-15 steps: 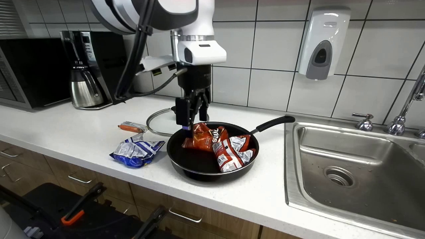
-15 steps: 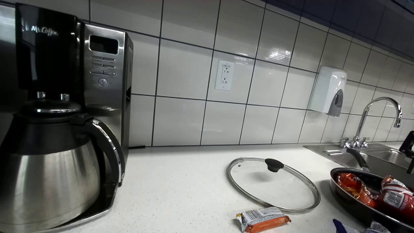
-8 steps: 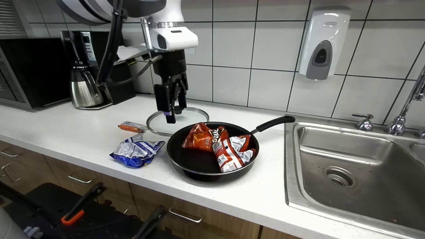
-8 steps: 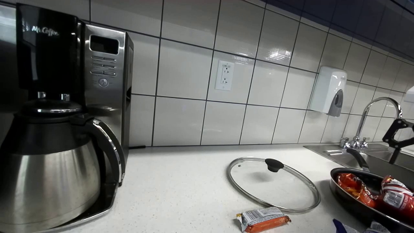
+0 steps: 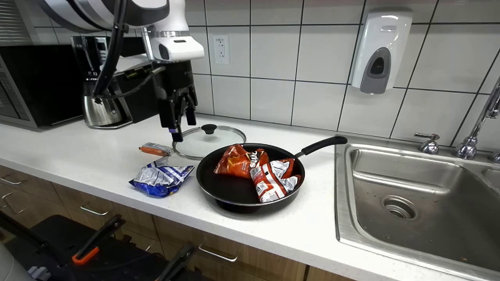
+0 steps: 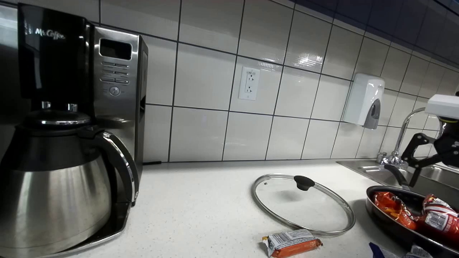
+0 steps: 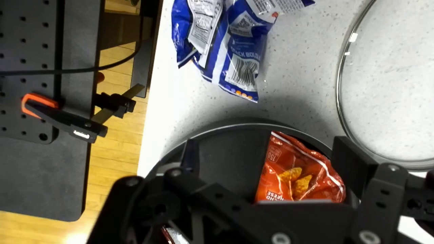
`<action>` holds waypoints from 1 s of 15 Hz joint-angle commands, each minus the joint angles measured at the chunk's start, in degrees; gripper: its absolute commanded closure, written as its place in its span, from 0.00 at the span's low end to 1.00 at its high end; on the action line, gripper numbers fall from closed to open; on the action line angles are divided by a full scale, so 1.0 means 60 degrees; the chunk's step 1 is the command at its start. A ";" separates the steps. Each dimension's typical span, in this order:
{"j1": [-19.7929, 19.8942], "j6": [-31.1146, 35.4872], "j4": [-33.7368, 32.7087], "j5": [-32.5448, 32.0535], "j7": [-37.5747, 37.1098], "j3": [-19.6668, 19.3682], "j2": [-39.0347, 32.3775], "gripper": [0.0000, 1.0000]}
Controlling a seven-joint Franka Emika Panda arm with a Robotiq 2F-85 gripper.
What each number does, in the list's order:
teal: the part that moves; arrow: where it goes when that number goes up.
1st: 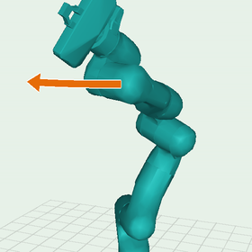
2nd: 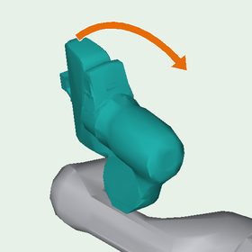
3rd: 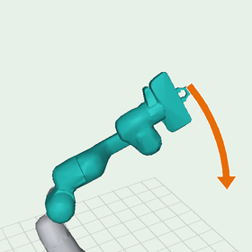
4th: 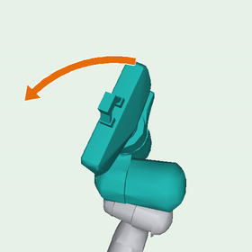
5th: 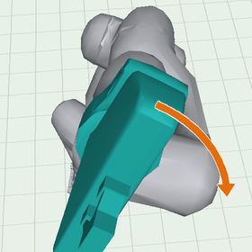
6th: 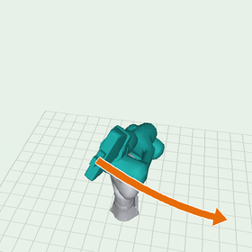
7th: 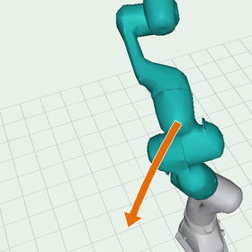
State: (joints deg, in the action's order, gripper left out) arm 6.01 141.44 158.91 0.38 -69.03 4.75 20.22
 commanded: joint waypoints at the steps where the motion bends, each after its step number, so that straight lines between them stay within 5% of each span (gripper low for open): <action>1: -0.0214 -0.0136 -0.0039 0.0245 -0.0676 0.0381 -0.0144 0.00; 15: -0.1199 -0.0696 -0.0020 0.1275 -0.2036 0.0630 -0.0875 0.00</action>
State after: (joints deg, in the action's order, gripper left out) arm -1.39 138.27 158.91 7.59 -79.35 8.44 15.73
